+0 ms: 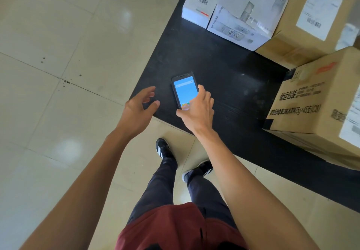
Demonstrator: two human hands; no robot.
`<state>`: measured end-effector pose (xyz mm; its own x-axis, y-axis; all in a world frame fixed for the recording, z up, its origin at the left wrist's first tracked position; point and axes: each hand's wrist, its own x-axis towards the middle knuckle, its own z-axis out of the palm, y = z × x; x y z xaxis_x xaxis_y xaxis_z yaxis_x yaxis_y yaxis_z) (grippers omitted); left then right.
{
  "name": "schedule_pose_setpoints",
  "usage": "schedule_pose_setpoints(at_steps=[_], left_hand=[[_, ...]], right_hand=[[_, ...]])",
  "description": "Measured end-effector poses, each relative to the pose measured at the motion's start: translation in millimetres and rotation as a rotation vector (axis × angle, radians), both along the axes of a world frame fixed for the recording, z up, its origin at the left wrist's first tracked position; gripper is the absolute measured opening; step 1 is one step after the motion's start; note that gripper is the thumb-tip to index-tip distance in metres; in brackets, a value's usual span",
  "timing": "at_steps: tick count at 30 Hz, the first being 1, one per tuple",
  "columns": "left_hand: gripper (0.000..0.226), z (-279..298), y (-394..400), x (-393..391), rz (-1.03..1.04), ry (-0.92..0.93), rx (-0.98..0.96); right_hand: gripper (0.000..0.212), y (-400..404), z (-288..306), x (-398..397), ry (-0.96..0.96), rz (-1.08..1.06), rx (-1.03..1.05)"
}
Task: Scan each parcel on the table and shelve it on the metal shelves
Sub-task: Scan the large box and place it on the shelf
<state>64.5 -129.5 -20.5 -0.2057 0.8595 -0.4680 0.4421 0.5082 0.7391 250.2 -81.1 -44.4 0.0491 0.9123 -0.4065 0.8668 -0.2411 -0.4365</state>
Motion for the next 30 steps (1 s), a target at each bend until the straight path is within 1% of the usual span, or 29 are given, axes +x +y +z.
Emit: schedule_pose_setpoints(at_steps=[5,12,17,23,30], left_hand=[[0.043,12,8,32,-0.048,-0.007,0.028],[0.044,36,28,101,-0.172,-0.02,0.124],[0.045,53,39,161,-0.315,-0.027,0.187],[0.045,78,48,239,-0.497,-0.034,0.276],[0.052,98,64,318,-0.68,0.016,0.376]], right_hand=[[0.1,-2,28,46,0.037,-0.051,0.091],[0.102,-12,81,116,0.078,-0.149,0.194],[0.105,-24,113,171,0.096,-0.239,0.258],[0.1,-45,140,240,0.067,-0.343,0.337],[0.101,-72,159,310,0.103,-0.481,0.332]])
